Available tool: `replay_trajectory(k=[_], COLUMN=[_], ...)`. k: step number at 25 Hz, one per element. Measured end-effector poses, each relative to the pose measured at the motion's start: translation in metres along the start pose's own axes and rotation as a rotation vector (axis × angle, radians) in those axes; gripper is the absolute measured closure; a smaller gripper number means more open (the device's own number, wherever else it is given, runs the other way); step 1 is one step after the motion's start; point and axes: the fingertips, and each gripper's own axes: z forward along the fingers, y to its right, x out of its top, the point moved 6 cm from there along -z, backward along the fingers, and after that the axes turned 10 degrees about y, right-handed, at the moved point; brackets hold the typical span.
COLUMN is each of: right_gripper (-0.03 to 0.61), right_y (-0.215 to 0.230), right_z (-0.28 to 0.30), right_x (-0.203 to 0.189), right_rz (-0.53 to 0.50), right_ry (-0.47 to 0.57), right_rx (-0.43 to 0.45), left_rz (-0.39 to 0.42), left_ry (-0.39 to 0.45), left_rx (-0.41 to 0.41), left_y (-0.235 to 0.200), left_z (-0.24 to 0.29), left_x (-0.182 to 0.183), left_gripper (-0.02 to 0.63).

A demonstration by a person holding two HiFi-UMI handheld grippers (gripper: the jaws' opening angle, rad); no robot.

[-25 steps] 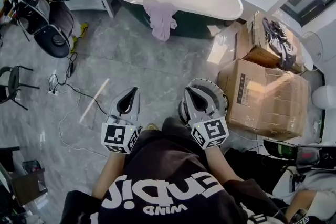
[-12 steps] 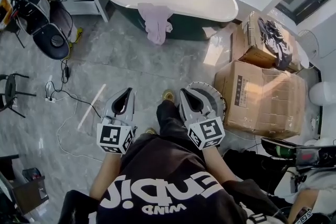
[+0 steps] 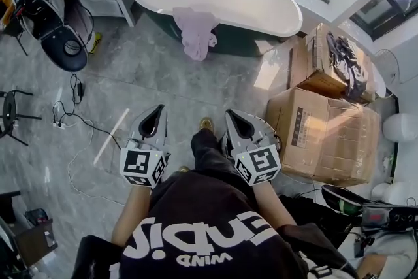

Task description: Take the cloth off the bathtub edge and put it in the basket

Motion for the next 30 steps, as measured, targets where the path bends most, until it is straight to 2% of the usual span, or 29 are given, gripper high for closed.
replay_trajectory(k=[8, 15, 25, 30], right_gripper=[0.569, 0.569, 0.569, 0.569], right_y=[0.044, 0.085, 0.139, 0.163], right_z=[0.048, 0.079, 0.125, 0.148], right_x=[0.012, 0.026, 0.03, 0.027], right_rz=[-0.001, 0.013, 0.006, 0.022], right_ry=[-0.003, 0.009, -0.005, -0.019], right_rx=[-0.029, -0.026, 0.067, 0.082], left_rz=[0.002, -0.012, -0.019, -0.021], left_ry=[-0.014, -0.018, -0.003, 0.003], left_rx=[-0.009, 0.006, 0.109, 0.142], left_y=[-0.026, -0.03, -0.036, -0.041], left_z=[0.059, 0.107, 0.163, 0.186], left_x=[0.012, 0.024, 0.031, 0.034], left_gripper=[0.617, 0.617, 0.617, 0.617])
